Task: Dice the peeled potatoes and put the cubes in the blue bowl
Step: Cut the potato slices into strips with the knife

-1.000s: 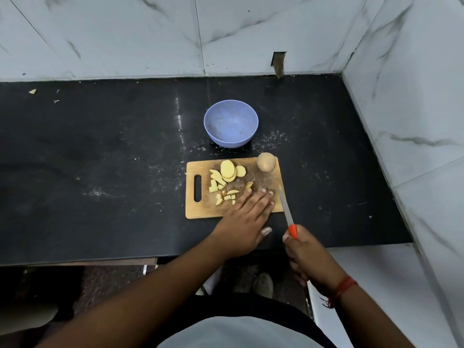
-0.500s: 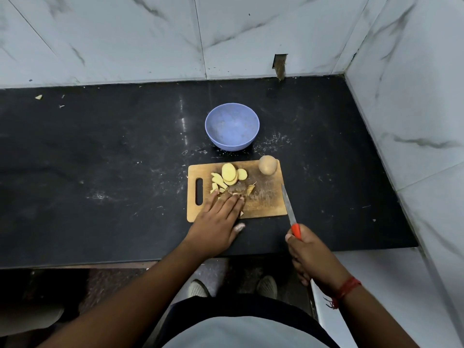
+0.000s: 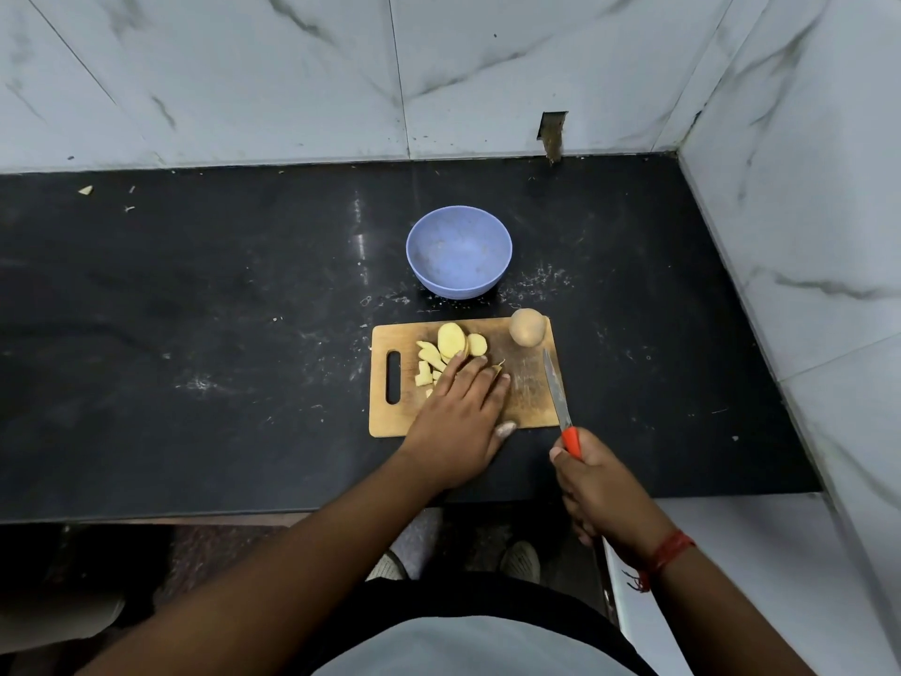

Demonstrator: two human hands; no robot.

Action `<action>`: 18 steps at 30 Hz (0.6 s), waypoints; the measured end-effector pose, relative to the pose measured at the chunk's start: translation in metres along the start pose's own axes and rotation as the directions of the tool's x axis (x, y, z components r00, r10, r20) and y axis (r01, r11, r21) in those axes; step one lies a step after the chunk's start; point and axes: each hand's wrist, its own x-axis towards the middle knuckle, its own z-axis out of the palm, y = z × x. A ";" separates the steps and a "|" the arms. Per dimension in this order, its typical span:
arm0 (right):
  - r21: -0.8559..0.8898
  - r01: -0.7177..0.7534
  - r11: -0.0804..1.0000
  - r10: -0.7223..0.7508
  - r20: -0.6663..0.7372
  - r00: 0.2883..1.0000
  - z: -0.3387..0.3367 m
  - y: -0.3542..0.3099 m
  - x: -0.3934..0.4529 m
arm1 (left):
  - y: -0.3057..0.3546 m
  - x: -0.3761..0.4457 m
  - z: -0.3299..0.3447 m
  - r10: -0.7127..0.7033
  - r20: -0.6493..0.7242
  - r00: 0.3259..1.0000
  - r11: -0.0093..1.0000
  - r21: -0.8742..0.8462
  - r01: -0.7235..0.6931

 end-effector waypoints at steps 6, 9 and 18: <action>0.005 0.010 1.000 -0.010 -0.012 1.000 -0.001 0.003 0.005 | -0.011 0.010 0.006 0.108 -0.002 0.994 0.994 -0.017 -0.109; -0.026 0.006 1.000 -0.006 -0.017 1.000 0.000 0.010 0.009 | -0.025 0.000 0.007 0.152 -0.019 0.988 0.987 -0.057 -0.153; -0.598 0.033 0.801 -0.065 -0.033 0.997 0.014 0.010 0.035 | -0.025 -0.012 0.014 0.088 0.012 0.996 0.994 -0.067 -0.087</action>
